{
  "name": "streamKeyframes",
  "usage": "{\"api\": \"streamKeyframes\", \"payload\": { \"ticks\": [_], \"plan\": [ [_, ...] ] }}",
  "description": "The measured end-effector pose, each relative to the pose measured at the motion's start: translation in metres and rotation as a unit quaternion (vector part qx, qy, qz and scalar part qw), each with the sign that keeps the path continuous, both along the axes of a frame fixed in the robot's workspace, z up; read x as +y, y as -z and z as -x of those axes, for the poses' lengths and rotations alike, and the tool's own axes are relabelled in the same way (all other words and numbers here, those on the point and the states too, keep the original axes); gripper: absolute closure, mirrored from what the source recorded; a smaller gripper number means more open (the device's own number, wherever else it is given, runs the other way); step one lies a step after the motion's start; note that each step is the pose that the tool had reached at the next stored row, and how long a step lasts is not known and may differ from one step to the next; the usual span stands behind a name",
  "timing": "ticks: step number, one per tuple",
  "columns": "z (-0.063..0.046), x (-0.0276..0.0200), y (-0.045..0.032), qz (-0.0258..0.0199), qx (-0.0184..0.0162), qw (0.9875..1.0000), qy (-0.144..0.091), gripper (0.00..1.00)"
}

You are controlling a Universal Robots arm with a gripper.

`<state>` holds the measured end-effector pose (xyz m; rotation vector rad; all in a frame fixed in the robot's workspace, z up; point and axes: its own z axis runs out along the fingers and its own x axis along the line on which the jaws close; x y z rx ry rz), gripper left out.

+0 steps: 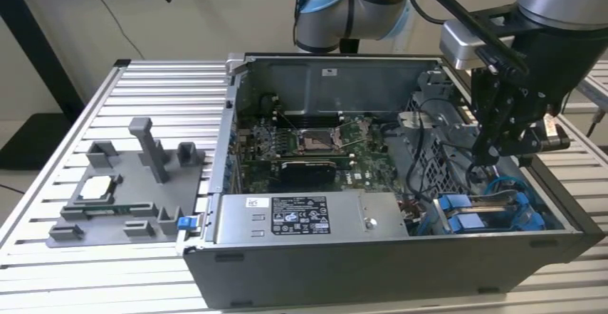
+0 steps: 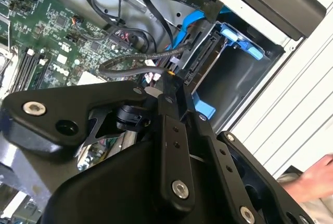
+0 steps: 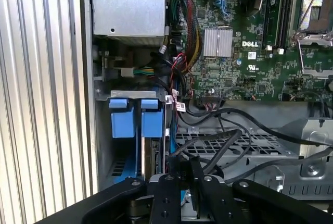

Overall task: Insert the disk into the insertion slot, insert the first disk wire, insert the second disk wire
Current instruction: 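Insert the first disk wire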

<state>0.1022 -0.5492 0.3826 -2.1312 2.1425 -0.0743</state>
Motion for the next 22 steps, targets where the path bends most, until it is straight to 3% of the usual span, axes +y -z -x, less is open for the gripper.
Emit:
{"api": "streamKeyframes", "payload": {
  "ticks": [4,14,22],
  "plan": [
    [-0.006,0.0,0.0003,0.0034,0.0056,1.0,0.0,1.0],
    [-0.025,-0.0004,0.0016,0.0195,0.0354,0.9992,0.0,1.0],
    [-0.034,-0.0032,0.004,0.0264,0.0512,0.9983,0.0,1.0]
  ]
}}
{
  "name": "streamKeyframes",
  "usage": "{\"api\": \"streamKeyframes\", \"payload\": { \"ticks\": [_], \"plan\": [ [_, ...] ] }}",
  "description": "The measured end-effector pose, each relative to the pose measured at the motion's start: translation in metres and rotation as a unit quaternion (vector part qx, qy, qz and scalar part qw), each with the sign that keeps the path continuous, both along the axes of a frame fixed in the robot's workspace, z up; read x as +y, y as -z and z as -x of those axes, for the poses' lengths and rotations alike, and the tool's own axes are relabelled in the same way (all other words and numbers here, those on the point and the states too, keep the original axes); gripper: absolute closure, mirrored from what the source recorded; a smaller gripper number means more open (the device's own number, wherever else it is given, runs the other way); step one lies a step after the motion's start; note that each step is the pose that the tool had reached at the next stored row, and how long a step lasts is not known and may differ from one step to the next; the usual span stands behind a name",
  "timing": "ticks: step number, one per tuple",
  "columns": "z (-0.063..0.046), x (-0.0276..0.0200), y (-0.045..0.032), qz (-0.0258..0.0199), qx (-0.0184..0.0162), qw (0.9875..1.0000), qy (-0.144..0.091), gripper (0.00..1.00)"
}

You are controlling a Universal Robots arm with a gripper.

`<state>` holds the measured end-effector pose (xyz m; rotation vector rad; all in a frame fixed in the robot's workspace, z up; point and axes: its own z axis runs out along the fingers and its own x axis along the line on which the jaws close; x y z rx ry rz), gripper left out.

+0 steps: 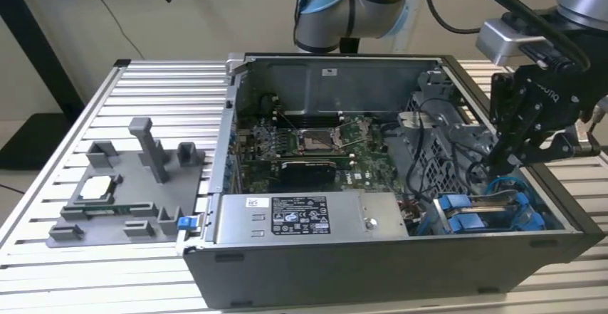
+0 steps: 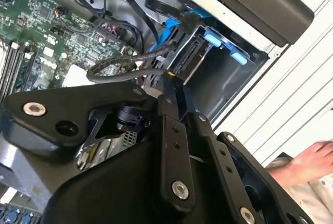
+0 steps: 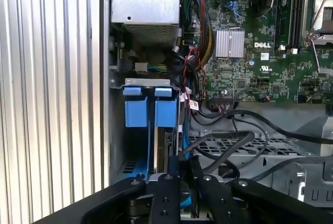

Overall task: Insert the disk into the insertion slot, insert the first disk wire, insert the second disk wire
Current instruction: 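Insert the first disk wire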

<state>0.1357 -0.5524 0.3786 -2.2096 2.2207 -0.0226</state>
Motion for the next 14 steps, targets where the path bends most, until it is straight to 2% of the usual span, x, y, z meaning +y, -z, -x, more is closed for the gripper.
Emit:
{"api": "streamKeyframes", "payload": {
  "ticks": [4,14],
  "plan": [
    [-0.0028,-0.0021,0.0017,0.0024,0.006,1.0,0.0,1.0],
    [-0.0055,-0.0067,0.0075,0.0077,0.0149,0.9999,0.001,1.0]
  ]
}}
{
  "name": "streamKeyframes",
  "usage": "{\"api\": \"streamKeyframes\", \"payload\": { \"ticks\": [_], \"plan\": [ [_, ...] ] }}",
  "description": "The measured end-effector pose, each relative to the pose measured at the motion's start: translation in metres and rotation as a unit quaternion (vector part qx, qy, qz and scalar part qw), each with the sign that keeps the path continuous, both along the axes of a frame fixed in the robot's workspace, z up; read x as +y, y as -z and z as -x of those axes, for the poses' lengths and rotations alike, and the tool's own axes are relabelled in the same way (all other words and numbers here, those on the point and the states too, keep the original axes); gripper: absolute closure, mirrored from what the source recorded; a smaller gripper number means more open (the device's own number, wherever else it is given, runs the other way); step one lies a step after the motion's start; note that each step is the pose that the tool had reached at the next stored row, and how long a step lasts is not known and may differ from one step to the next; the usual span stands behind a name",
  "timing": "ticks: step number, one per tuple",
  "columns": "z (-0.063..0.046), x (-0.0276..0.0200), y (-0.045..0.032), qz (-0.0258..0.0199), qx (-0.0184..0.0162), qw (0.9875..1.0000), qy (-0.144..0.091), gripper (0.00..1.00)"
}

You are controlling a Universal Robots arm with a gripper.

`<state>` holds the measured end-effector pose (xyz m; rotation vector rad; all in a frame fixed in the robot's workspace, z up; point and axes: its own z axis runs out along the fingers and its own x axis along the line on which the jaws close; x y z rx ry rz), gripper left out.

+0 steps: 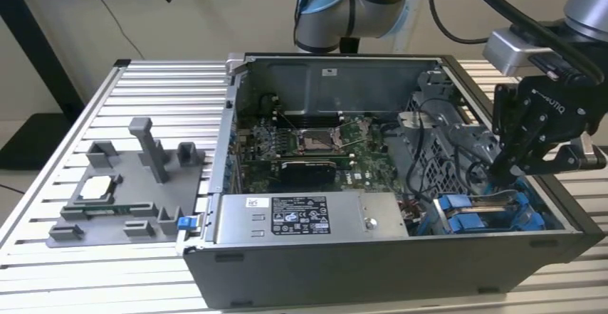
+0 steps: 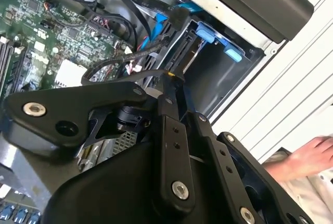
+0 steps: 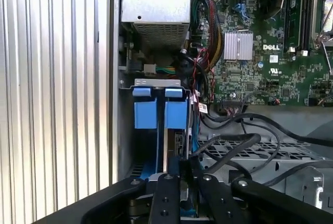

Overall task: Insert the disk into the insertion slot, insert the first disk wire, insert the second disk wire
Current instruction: 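Insert the first disk wire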

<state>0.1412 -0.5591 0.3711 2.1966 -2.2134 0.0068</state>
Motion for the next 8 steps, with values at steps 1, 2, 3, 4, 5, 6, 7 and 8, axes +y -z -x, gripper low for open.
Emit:
{"api": "streamKeyframes", "payload": {
  "ticks": [1,2,3,4,5,6,7,8],
  "plan": [
    [0.0,-0.0002,0.0007,0.0006,0.0005,1.0,0.0,1.0],
    [0.0,-0.0002,0.0012,0.0009,0.0006,1.0,0.0,1.0],
    [-0.0001,-0.0002,0.0013,0.001,0.0007,1.0,0.0,1.0],
    [-0.0002,-0.0002,0.0015,0.0009,0.0007,1.0,0.0,1.0],
    [-0.0002,-0.0002,0.0016,0.0009,0.0007,1.0,0.0,1.0],
    [-0.0001,-0.0002,0.0016,0.0009,0.0007,1.0,0.0,1.0],
    [-0.0001,-0.0002,0.0017,0.0009,0.0007,1.0,0.0,1.0],
    [-0.0002,-0.0002,0.0017,0.0009,0.0007,1.0,0.0,1.0]
  ]
}}
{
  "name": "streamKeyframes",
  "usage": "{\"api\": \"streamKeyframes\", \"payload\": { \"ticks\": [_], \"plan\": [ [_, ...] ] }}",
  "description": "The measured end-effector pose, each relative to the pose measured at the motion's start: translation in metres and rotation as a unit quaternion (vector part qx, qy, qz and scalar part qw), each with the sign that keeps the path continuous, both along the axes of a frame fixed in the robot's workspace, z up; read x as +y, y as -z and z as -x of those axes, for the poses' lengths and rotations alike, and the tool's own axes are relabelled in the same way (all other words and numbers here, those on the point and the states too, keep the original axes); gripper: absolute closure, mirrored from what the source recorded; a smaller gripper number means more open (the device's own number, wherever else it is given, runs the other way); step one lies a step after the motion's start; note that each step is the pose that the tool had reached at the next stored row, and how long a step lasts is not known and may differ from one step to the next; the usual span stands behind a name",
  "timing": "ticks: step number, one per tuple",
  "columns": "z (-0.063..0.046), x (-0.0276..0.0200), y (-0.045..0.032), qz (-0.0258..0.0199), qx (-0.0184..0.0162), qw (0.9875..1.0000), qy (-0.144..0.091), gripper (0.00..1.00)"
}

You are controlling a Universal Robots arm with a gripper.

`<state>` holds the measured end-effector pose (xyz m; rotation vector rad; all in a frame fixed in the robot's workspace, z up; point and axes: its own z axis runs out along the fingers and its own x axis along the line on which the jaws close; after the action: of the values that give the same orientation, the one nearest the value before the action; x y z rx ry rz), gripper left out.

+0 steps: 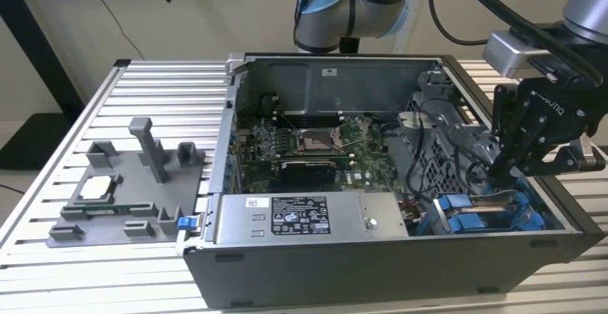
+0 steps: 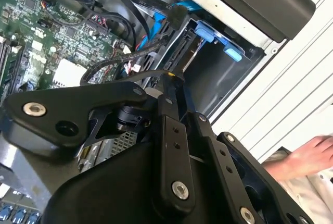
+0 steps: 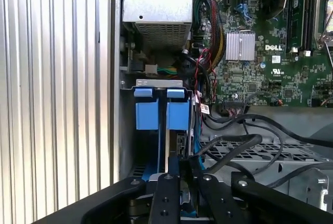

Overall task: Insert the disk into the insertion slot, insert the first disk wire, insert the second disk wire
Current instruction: 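Insert the first disk wire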

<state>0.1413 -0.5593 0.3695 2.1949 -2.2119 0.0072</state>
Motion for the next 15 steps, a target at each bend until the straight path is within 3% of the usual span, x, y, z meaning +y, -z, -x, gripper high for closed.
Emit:
{"api": "streamKeyframes", "payload": {
  "ticks": [4,7,15],
  "plan": [
    [0.0,0.0,0.0006,0.0004,0.0002,1.0,0.0,1.0],
    [0.0,0.0,0.0023,0.0012,0.0022,1.0,0.0,1.0],
    [-0.0035,-0.0008,0.0074,0.0009,0.0133,0.9999,0.0,1.0]
  ]
}}
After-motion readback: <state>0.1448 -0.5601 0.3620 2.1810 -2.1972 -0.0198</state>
